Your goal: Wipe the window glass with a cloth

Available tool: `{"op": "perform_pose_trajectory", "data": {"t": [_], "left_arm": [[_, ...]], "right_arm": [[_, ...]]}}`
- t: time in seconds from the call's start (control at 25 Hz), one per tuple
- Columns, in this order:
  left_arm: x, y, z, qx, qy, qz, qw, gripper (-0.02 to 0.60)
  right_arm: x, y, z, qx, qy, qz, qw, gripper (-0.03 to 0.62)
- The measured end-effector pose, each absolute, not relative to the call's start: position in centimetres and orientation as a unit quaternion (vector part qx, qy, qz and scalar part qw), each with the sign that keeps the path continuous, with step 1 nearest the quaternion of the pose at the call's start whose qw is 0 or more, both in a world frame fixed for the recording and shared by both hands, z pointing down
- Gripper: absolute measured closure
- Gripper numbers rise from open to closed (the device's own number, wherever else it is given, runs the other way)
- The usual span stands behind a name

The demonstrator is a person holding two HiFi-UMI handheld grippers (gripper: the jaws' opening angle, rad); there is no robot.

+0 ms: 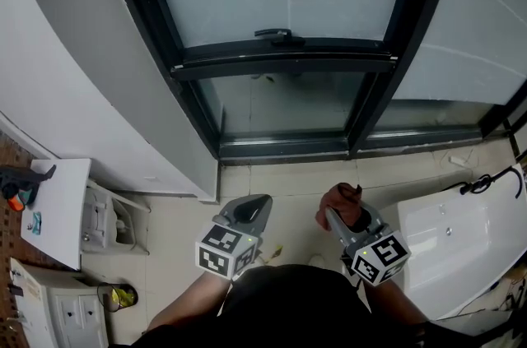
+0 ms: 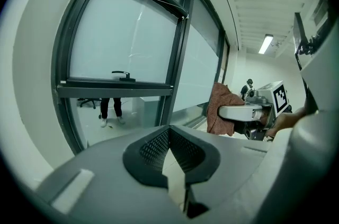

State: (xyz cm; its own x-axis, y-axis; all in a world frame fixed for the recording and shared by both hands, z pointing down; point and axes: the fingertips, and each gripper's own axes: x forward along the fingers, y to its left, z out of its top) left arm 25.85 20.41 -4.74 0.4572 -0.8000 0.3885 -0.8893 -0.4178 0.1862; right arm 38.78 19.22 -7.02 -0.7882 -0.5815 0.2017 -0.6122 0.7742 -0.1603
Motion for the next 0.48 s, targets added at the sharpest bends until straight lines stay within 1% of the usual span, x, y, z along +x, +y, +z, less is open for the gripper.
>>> {"op": "perform_pose_trajectory", "data": {"t": [0.28,0.48], "left_arm": [[26.27,20.58,-5.04,0.836,-0.496,0.13,0.196,0.565],[26.1,20.29,-4.91,0.836,-0.498,0.128,0.189,0.565]], "right_arm": [[38.79,19.19,-6.38,0.322,-0.937,0.117,0.065,0.491],[38.68,18.89,-6.68,0.322,-0.938,0.11,0.066,0.491]]}}
